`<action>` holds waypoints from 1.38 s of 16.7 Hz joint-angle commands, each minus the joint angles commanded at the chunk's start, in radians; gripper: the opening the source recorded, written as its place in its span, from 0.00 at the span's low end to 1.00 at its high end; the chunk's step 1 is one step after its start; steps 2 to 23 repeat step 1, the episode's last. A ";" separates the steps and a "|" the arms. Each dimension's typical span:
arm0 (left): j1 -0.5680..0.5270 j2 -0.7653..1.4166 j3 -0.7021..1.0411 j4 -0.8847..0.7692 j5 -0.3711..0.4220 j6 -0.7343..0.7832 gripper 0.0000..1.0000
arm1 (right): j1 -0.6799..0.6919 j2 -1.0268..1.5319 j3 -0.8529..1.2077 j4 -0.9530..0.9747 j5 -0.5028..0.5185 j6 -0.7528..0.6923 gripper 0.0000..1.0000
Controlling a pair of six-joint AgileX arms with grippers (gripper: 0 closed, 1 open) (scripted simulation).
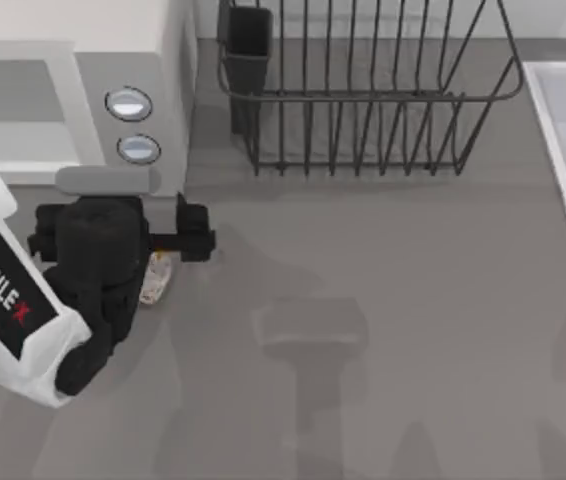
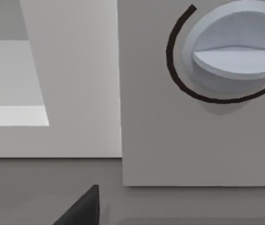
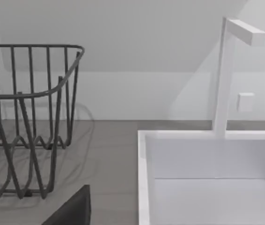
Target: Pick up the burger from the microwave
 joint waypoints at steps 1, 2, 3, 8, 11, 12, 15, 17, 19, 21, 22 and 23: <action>0.000 0.000 0.000 0.000 0.000 0.000 1.00 | 0.000 0.000 0.000 0.000 0.000 0.000 1.00; 0.000 0.000 0.000 0.000 0.000 0.000 1.00 | 0.000 0.000 0.000 0.000 0.000 0.000 1.00; 0.000 0.000 0.000 0.000 0.000 0.000 1.00 | 0.000 0.000 0.000 0.000 0.000 0.000 1.00; 0.000 0.000 0.000 0.000 0.000 0.000 1.00 | 0.000 0.000 0.000 0.000 0.000 0.000 1.00; 0.000 0.000 0.000 0.000 0.000 0.000 1.00 | 0.000 0.000 0.000 0.000 0.000 0.000 1.00; 0.000 0.000 0.000 0.000 0.000 0.000 1.00 | 0.000 0.000 0.000 0.000 0.000 0.000 1.00; 0.000 0.000 0.000 0.000 0.000 0.000 1.00 | 0.000 0.000 0.000 0.000 0.000 0.000 1.00; 0.000 0.000 0.000 0.000 0.000 0.000 1.00 | 0.000 0.000 0.000 0.000 0.000 0.000 1.00; 0.000 0.000 0.000 0.000 0.000 0.000 1.00 | 0.000 0.000 0.000 0.000 0.000 0.000 1.00; 0.000 0.000 0.000 0.000 0.000 0.000 1.00 | 0.000 0.000 0.000 0.000 0.000 0.000 1.00; 0.000 0.000 0.000 0.000 0.000 0.000 1.00 | 0.000 0.000 0.000 0.000 0.000 0.000 1.00; 0.000 0.000 0.000 0.000 0.000 0.000 1.00 | 0.000 0.000 0.000 0.000 0.000 0.000 1.00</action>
